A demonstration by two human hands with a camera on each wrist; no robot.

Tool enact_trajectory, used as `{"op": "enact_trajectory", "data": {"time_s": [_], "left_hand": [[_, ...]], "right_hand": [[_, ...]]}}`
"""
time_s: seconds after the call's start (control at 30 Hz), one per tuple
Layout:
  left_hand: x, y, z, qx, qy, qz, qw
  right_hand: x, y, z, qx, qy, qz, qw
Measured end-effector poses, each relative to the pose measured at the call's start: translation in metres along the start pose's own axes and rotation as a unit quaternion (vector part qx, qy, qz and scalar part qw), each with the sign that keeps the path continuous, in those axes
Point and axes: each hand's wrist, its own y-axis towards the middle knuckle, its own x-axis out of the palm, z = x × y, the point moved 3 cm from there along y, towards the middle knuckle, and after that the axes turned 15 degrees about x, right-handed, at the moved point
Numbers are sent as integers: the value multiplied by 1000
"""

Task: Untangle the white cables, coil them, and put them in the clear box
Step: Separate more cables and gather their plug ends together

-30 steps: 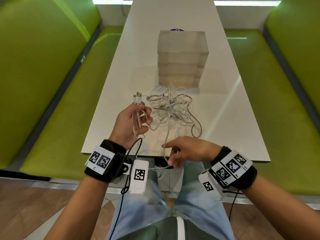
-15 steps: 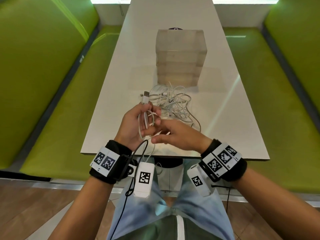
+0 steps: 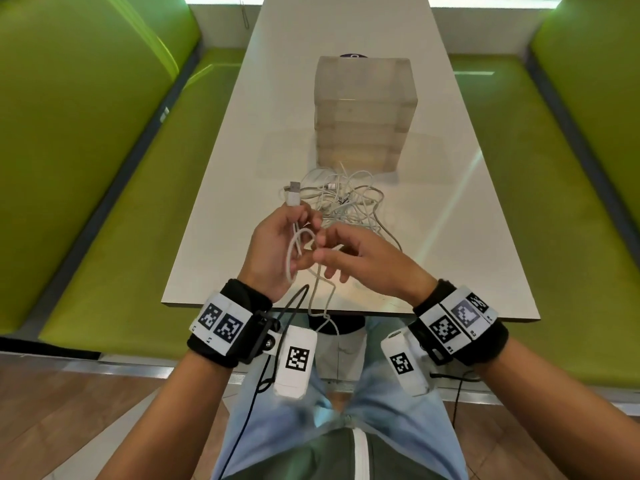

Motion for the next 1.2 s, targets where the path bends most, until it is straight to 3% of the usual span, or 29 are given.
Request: {"op": "enact_trajectory", "data": {"time_s": [0.1, 0.23, 0.33, 0.4, 0.47, 0.53, 0.63, 0.77, 0.9, 1.0, 1.13, 1.2], "left_hand": [[3, -1, 2, 16, 46, 5, 999], [-5, 3, 13, 50, 92, 60, 993], [-15, 7, 22, 58, 66, 74, 993], [-23, 9, 33, 74, 51, 82, 993], [-28, 10, 46, 109, 48, 102, 988], [-29, 11, 55, 144, 55, 116, 981], [-25, 11, 64, 179, 63, 120, 974], [-18, 12, 78, 196, 44, 97, 975], [-15, 11, 84, 210, 51, 74, 973], [-10, 12, 84, 230, 65, 70, 969], [-4, 13, 91, 258, 71, 72, 961], [-2, 15, 95, 261, 70, 69, 960]], "right_hand": [[-2, 2, 3, -14, 15, 37, 999], [-14, -1, 1, -43, 78, 91, 992], [-27, -4, 5, -39, 56, 91, 994], [-33, -7, 15, -7, -62, 65, 996], [-33, -10, 26, 39, -202, 3, 979], [-27, -14, 32, 53, -271, -41, 960], [-16, -15, 35, 51, -312, -85, 945], [-3, -10, 63, 142, -352, -179, 908], [15, -14, 72, 181, -312, -213, 908], [17, -15, 70, 218, -353, -218, 883], [15, -15, 69, 198, -423, -240, 851], [19, -18, 71, 176, -425, -244, 854]]}}
